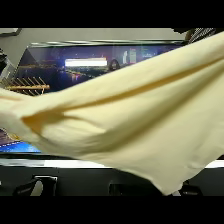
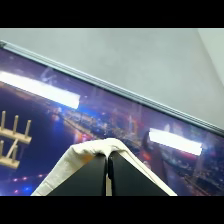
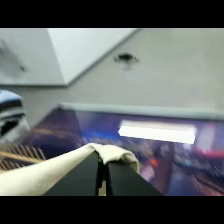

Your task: Fold the clothes and pants, and hang the long-sleeved shirts on hangers.

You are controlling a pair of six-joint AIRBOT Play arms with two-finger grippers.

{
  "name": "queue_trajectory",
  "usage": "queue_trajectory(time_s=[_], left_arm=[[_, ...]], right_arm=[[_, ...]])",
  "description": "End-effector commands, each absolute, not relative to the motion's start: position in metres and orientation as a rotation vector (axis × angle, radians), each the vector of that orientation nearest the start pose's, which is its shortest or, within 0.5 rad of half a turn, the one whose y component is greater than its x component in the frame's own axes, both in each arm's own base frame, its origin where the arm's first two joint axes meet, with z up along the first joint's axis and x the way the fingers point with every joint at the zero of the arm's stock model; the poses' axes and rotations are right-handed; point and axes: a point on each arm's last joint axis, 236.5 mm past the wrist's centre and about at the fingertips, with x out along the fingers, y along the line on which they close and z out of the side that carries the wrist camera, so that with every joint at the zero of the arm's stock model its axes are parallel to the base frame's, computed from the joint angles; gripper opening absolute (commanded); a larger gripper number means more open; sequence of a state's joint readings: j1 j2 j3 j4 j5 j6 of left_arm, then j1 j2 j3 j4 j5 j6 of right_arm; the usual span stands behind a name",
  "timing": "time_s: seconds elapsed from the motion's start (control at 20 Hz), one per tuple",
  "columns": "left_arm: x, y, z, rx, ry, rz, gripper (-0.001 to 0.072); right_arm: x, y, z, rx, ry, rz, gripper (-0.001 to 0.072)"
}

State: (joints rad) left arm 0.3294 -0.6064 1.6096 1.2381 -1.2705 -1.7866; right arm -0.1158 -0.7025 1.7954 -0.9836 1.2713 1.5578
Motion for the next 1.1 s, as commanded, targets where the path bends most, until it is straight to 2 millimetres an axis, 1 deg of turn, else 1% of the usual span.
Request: queue_trajectory(time_s=[0.0, 0.05, 0.1, 0.2, 0.3, 0.35, 0.4, 0.5, 0.55, 0.6, 0.7, 0.75, 0.85, 0.9, 1.05], left_arm=[[0.278, 0.015, 0.374, -0.398, 0.399, 0.055, 0.0012], [0.302, 0.015, 0.35, -0.396, 0.482, 0.024, 0.0012], [0.326, 0.018, 0.323, -0.406, 0.561, 0.012, 0.0013], [0.378, 0.024, 0.255, -0.415, 0.723, -0.003, 0.0012], [0.434, 0.02, 0.185, -0.424, 0.844, -0.029, 0.0013], [0.463, 0.015, 0.148, -0.408, 0.884, -0.047, 0.0013], [0.489, 0.009, 0.111, -0.398, 0.912, -0.057, 0.0013], [0.53, -0.001, 0.047, -0.375, 0.938, -0.064, 0.0013], [0.546, -0.003, 0.024, -0.366, 0.945, -0.065, 0.0013], [0.561, -0.005, 0.004, -0.364, 0.951, -0.063, 0.0013], [0.581, -0.005, -0.02, -0.359, 0.964, -0.066, 0.0013], [0.587, -0.004, -0.025, -0.345, 0.968, -0.075, 0.0013], [0.588, -0.005, -0.03, -0.307, 0.988, -0.102, 0.0014], [0.582, -0.007, -0.032, -0.287, 1.012, -0.12, 0.0013], [0.555, -0.01, -0.044, -0.271, 1.136, -0.155, 0.0013]], right_arm=[[0.284, 0.08, 0.397, 0.262, 0.435, 0.344, 0.0031], [0.309, 0.078, 0.362, 0.306, 0.55, 0.337, 0.0031], [0.335, 0.077, 0.319, 0.352, 0.672, 0.33, 0.0031], [0.383, 0.069, 0.235, 0.398, 0.839, 0.295, 0.0031], [0.427, 0.058, 0.162, 0.449, 0.908, 0.238, 0.0031], [0.447, 0.052, 0.13, 0.464, 0.92, 0.213, 0.0031], [0.465, 0.048, 0.107, 0.473, 0.924, 0.195, 0.0031], [0.502, 0.038, 0.073, 0.468, 0.884, 0.174, 0.0031], [0.518, 0.032, 0.06, 0.47, 0.853, 0.152, 0.0031], [0.531, 0.026, 0.05, 0.474, 0.83, 0.13, 0.0031], [0.546, 0.021, 0.036, 0.481, 0.806, 0.11, 0.0031], [0.548, 0.02, 0.03, 0.48, 0.807, 0.106, 0.0031], [0.545, 0.021, 0.023, 0.461, 0.832, 0.119, 0.0031], [0.54, 0.024, 0.021, 0.456, 0.855, 0.131, 0.0031], [0.52, 0.033, 0.007, 0.438, 0.962, 0.169, 0.0031]])
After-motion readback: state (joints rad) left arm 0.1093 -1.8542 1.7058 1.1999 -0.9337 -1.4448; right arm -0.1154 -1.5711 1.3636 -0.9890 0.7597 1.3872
